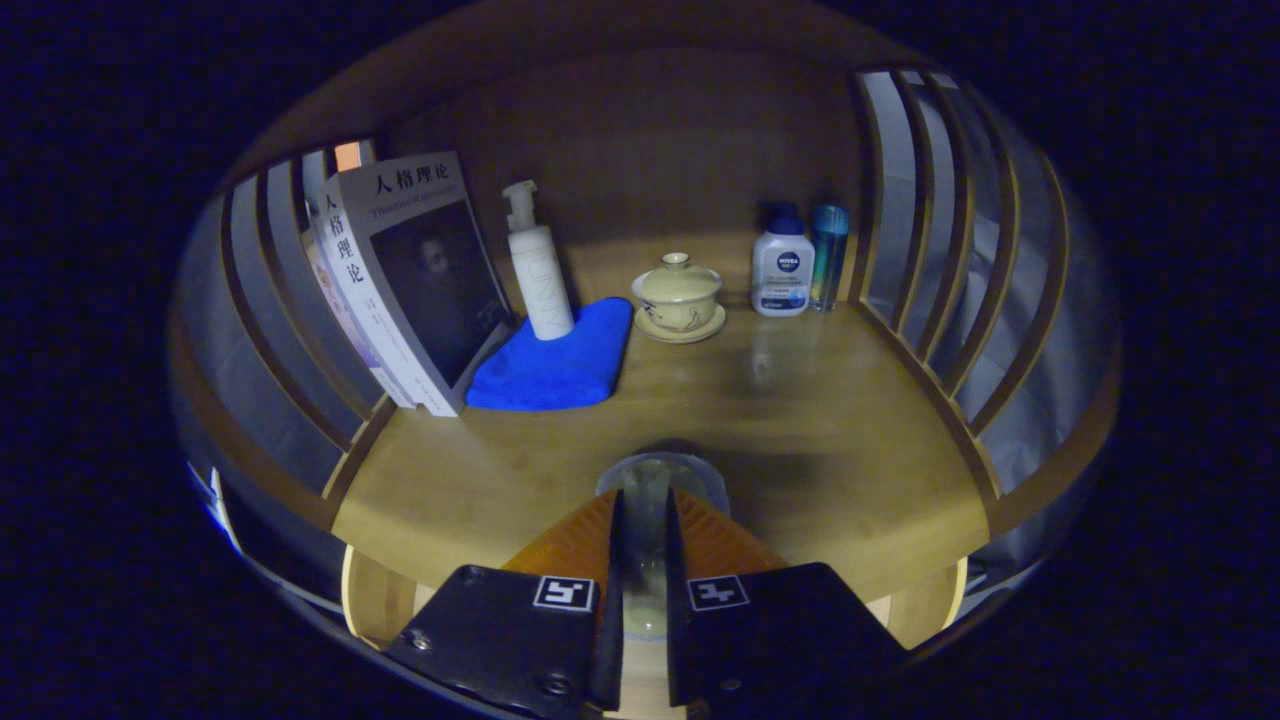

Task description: Pull open the drawer, take out the items inside it, and place them on the countertop above the cabinet.

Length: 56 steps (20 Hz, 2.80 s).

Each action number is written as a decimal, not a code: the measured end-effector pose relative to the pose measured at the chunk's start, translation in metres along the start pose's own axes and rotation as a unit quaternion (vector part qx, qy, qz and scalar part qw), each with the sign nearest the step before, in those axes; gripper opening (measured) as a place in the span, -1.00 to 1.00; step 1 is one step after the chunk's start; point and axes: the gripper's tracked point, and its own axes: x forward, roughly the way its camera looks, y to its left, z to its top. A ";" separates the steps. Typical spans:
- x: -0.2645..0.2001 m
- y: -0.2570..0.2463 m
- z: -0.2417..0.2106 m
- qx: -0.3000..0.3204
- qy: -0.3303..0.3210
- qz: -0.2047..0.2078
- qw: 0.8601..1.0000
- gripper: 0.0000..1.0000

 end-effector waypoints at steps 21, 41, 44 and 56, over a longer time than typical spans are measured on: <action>-0.093 0.032 -0.039 -0.097 -0.218 0.049 0.970 0.56; -0.178 0.009 -0.272 -0.072 -0.328 0.007 0.942 1.00; -0.151 0.005 -0.285 -0.064 -0.294 -0.001 0.954 1.00; -0.122 0.005 -0.285 -0.079 -0.309 -0.080 0.944 1.00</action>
